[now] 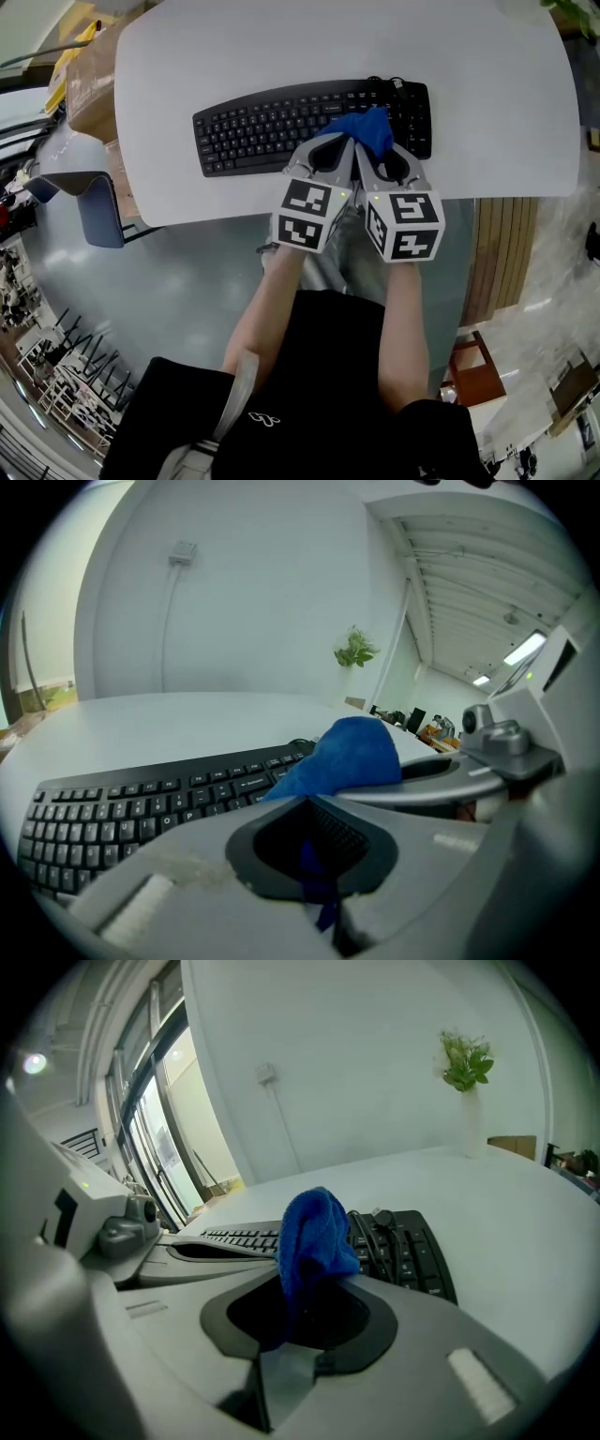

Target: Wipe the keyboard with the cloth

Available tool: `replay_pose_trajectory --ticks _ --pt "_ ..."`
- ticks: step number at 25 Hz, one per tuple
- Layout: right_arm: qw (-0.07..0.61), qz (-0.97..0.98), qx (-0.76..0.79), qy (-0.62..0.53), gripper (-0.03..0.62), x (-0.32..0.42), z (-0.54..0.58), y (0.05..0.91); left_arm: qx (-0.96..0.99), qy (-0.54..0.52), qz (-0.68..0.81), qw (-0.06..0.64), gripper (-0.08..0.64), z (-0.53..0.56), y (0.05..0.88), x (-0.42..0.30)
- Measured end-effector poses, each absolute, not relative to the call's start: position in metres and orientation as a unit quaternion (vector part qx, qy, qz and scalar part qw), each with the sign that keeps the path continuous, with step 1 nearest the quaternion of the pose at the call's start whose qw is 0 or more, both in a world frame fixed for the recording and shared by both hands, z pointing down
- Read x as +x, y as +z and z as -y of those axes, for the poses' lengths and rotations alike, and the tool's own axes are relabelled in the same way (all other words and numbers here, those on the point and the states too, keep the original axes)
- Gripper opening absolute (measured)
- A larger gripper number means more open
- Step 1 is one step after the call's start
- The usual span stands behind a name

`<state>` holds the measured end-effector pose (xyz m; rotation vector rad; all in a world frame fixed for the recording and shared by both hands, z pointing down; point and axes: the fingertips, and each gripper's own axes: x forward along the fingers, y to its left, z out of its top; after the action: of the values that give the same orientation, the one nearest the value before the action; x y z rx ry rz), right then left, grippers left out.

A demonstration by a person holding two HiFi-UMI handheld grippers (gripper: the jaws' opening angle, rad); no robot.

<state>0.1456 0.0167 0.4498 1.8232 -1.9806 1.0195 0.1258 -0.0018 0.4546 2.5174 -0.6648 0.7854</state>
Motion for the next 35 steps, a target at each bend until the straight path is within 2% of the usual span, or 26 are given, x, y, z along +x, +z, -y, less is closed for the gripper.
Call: replay_pose_trajectory --ticks 13,26,35 --pt "0.078 0.631 0.7 0.327 0.091 0.214 -0.04 0.428 0.931 0.253 0.161 0.209 -0.004 -0.029 0.437 0.19" --pt "0.094 0.563 0.753 0.327 0.092 0.27 -0.073 0.43 0.938 0.235 0.096 0.236 -0.003 -0.053 0.426 0.241" --pt "0.067 0.612 0.757 0.22 0.091 0.284 -0.033 0.338 0.956 0.153 0.172 0.181 -0.005 0.012 0.35 0.223"
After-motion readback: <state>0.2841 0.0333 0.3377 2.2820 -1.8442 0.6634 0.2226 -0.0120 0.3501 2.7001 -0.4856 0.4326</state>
